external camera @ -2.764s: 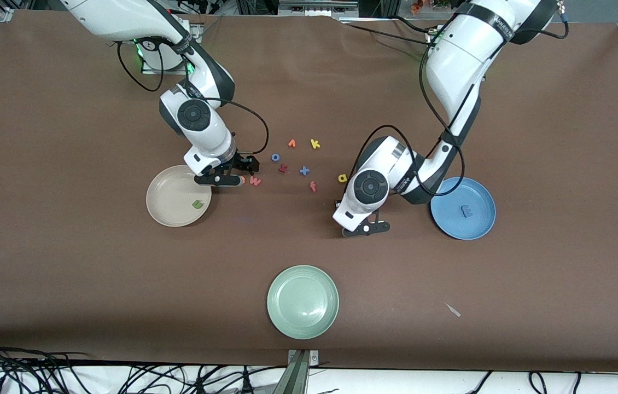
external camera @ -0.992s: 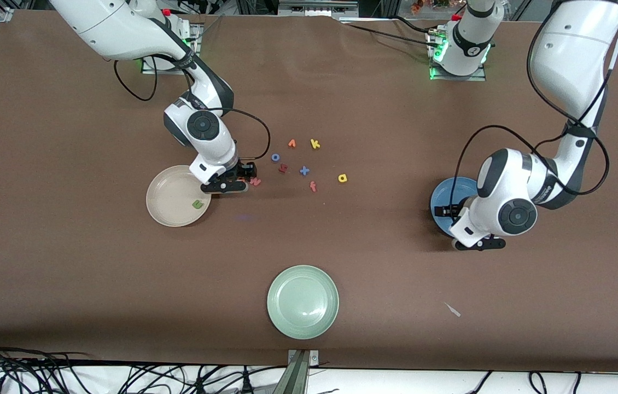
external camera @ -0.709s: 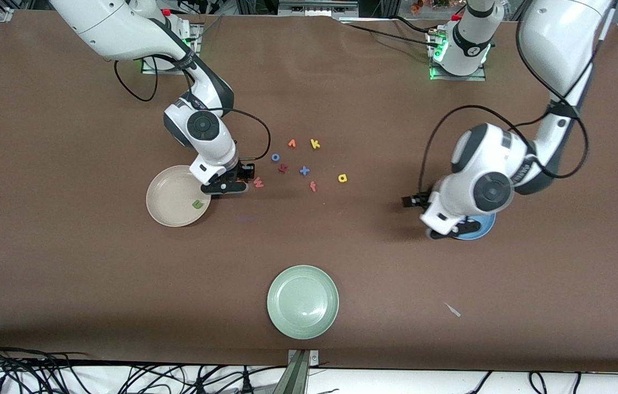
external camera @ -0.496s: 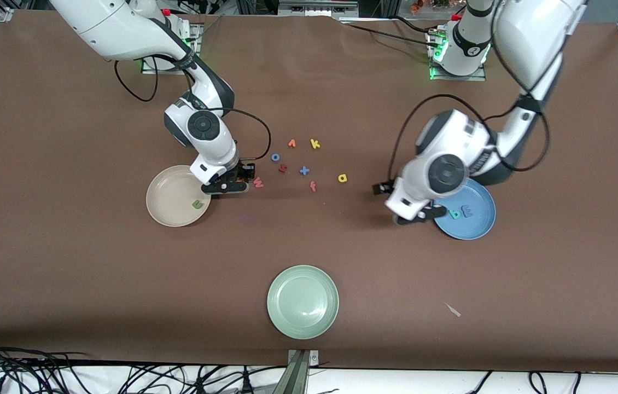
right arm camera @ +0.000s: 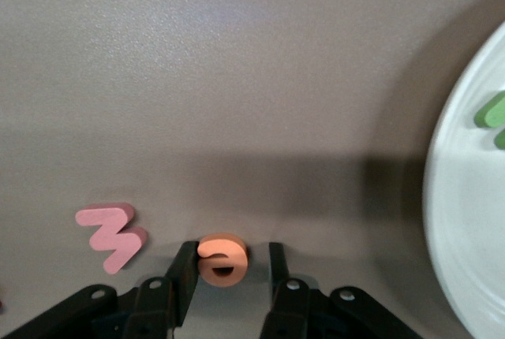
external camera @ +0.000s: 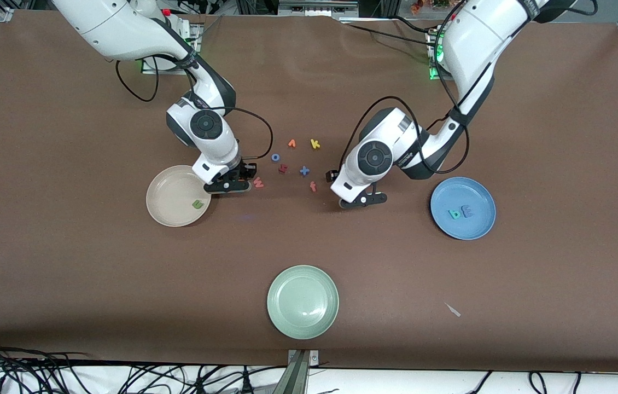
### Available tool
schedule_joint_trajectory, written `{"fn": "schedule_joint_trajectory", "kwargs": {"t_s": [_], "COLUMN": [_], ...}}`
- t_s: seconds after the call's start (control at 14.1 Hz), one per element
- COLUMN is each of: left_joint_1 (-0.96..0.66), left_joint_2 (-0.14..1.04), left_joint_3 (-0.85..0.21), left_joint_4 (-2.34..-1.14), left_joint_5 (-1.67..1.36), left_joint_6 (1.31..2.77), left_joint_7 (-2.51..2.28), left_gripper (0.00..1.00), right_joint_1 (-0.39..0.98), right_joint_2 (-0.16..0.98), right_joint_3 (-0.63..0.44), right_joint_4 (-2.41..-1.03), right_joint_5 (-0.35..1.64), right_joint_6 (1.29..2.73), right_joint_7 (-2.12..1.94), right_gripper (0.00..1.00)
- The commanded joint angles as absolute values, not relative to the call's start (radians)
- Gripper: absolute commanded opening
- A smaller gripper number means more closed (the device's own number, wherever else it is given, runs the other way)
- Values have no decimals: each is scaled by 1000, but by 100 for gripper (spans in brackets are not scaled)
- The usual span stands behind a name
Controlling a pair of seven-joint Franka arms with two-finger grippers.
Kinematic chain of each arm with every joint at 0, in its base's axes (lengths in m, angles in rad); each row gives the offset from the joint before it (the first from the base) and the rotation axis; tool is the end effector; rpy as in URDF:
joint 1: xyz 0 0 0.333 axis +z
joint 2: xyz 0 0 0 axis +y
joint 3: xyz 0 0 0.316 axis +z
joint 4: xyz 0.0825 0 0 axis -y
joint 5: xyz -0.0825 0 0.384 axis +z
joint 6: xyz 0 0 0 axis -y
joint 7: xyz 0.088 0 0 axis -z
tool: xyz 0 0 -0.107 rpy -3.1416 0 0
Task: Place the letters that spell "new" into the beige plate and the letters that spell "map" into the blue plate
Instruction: 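Grasp the a with the left gripper while the right gripper drops the e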
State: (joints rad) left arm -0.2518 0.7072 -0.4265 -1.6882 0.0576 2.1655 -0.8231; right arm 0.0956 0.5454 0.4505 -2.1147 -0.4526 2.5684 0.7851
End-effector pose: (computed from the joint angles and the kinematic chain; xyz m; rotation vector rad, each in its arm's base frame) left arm 0.5298 -0.3908 0.2038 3.0413 0.2698 -0.4336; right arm 0.4829 0.3058 0.1744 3.1283 0.1412 0.0091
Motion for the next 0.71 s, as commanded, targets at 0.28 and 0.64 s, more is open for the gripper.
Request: {"fn": "schedule_joint_trajectory", "kwargs": {"t_s": [0.28,0.64], "left_joint_1": [-287,-304], "left_joint_2": [750,752], "left_joint_3": [-417,-414], "left_joint_4": [-1689,-1703], "left_joint_5": [109,110], "left_joint_6": [2255,2249], "left_joint_7": [-865,-876], "left_gripper": [96,88], "right_joint_1": [100,91], "right_joint_2": [568,557], "right_joint_3": [453,457], "right_joint_4": [-2083,-1916], "right_joint_5": [-500,-489], "right_joint_6": [2574,2301], "right_joint_7": [798,712], "right_gripper": [21,17]}}
